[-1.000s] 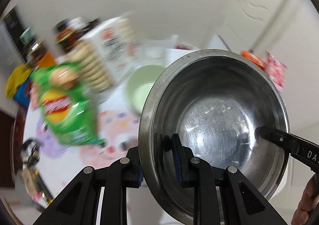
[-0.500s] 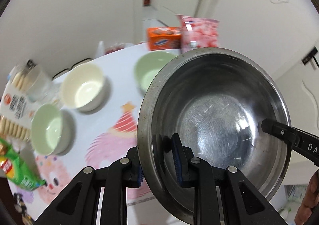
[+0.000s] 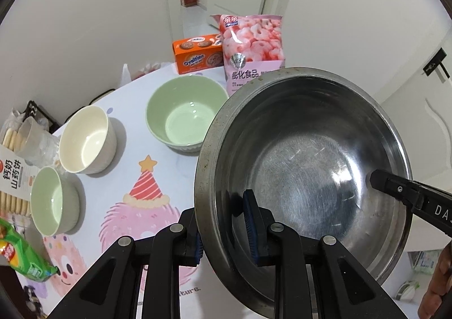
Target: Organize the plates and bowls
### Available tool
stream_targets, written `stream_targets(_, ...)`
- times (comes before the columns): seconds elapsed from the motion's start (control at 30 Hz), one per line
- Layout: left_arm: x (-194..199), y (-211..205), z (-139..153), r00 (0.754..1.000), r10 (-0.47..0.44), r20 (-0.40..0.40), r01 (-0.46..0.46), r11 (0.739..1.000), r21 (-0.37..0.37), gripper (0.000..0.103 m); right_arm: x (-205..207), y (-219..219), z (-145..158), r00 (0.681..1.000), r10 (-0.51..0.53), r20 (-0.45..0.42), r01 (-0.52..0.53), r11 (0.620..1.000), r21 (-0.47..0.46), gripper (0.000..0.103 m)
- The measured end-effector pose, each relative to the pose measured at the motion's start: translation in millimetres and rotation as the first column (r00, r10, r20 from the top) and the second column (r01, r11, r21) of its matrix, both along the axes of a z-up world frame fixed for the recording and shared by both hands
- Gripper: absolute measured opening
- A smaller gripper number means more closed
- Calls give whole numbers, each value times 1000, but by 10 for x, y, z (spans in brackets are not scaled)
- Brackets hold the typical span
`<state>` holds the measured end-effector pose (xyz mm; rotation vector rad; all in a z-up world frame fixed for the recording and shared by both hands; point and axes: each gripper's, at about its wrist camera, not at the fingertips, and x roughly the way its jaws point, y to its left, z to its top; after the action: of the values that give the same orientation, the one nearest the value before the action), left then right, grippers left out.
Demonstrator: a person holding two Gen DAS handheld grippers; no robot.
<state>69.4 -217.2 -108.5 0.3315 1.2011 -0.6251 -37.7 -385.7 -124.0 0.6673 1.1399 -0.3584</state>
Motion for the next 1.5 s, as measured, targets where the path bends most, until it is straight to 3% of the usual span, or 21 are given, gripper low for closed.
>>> stream_targets(0.4, -57, 32, -522, 997, 35, -76, -32, 999, 38, 25, -28, -3, -402, 996, 43, -75, -40, 999, 35, 13)
stream_targets(0.6, -93, 8, -649, 998, 45, -51, -41, 997, 71, 27, -24, -4, -546, 994, 58, -95, -55, 998, 33, 13)
stream_targets(0.63, -91, -6, -653, 998, 47, -38, -44, 996, 77, 29, -12, -6, -559, 993, 58, -99, -55, 998, 34, 15)
stream_targets(0.67, -75, -13, -671, 998, 47, -52, -44, 997, 68, 42, -1, -6, -567, 993, 57, -102, -54, 998, 33, 15)
stream_targets(0.7, -60, -12, -680, 996, 47, -71, -44, 998, 47, 57, 11, -6, -573, 993, 59, -105, -56, 998, 32, 23)
stream_targets(0.73, -41, -11, -699, 994, 54, -92, -51, 998, 37, 91, 12, -4, -566, 993, 57, -108, -54, 998, 28, 54)
stream_targets(0.77, -31, -4, -702, 993, 62, -99, -59, 998, 37, 103, 10, -1, -548, 993, 51, -106, -49, 999, 19, 76)
stream_targets(0.8, -33, 9, -684, 994, 73, -87, -69, 997, 38, 103, 0, 1, -508, 994, 48, -94, -48, 999, 8, 102)
stream_targets(0.97, -42, 14, -601, 995, 82, -53, -79, 996, 50, 103, 3, -9, -398, 993, 50, -111, -55, 997, -47, 102)
stream_targets(1.23, -53, 97, -357, 996, 93, -7, -93, 995, 35, 103, 2, -21, -259, 997, 26, -77, -30, 998, -57, 103)
stream_targets(1.5, 4, 272, -309, 991, 133, 4, -133, 990, 39, 103, 44, 92, -268, 997, 36, -74, -40, 998, -51, 103)
